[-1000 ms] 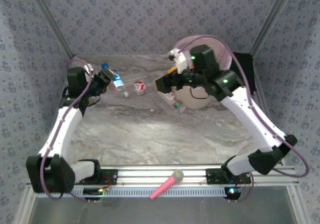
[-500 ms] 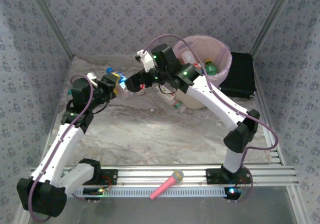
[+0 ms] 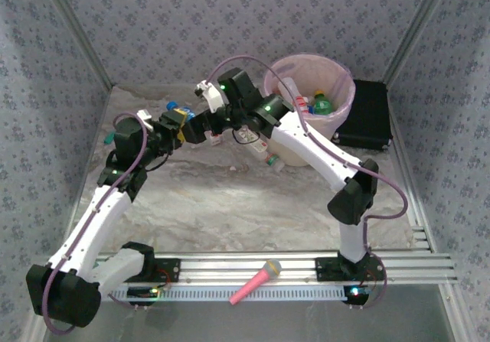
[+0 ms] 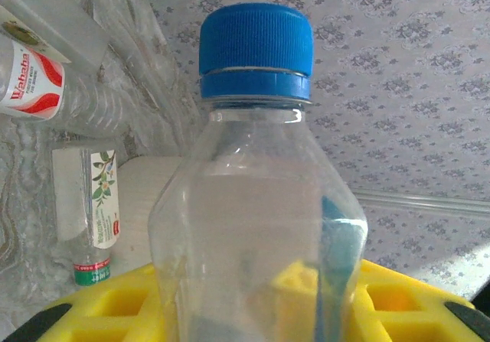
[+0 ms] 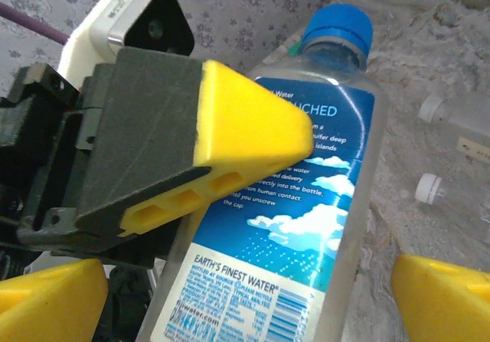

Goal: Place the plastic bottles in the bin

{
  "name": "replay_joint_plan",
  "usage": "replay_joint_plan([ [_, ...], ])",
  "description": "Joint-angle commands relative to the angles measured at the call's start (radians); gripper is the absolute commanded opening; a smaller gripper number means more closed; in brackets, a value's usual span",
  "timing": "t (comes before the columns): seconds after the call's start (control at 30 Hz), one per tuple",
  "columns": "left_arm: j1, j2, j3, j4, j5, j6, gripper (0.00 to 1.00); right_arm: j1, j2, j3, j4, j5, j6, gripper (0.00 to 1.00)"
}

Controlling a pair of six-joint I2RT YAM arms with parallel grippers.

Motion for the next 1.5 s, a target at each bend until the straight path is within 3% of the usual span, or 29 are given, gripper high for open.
replay_joint_plan([
  [0.0, -0.008, 0.002, 0.056, 0.048, -0.010, -0.005, 0.36, -0.010, 0.033, 0.045, -0.021, -0.028, 0.015, 0.93],
  [0.43, -0.012, 0.020, 0.062, 0.083, 0.011, -0.022, 0.38, -0.041, 0.038, 0.078, -0.031, -0.035, 0.003, 0.59],
  [0.53, -0.011, 0.017, 0.058, 0.089, 0.006, -0.018, 0.55, -0.047, 0.033, 0.093, -0.044, -0.040, -0.008, 0.54],
  [0.63, -0.009, 0.013, 0.058, 0.092, 0.001, -0.010, 0.78, -0.059, 0.026, 0.129, -0.079, -0.024, -0.033, 0.53],
  [0.7, -0.006, 0.007, 0.070, 0.082, 0.001, 0.011, 0.88, -0.072, 0.015, 0.161, -0.118, -0.004, -0.059, 0.52],
  [0.77, -0.005, 0.004, 0.086, 0.056, 0.001, 0.040, 0.91, -0.099, -0.004, 0.179, -0.156, 0.017, -0.081, 0.51],
  [1.07, 0.003, 0.017, 0.139, -0.129, -0.001, 0.239, 0.89, -0.313, -0.219, 0.117, -0.276, 0.175, -0.136, 0.49],
  [1.3, -0.002, 0.052, 0.149, -0.292, -0.015, 0.398, 0.84, -0.545, -0.331, 0.014, -0.362, 0.218, -0.174, 0.45],
  [1.47, -0.024, 0.075, 0.144, -0.367, -0.064, 0.474, 0.82, -0.644, -0.344, -0.062, -0.379, 0.212, -0.193, 0.44],
])
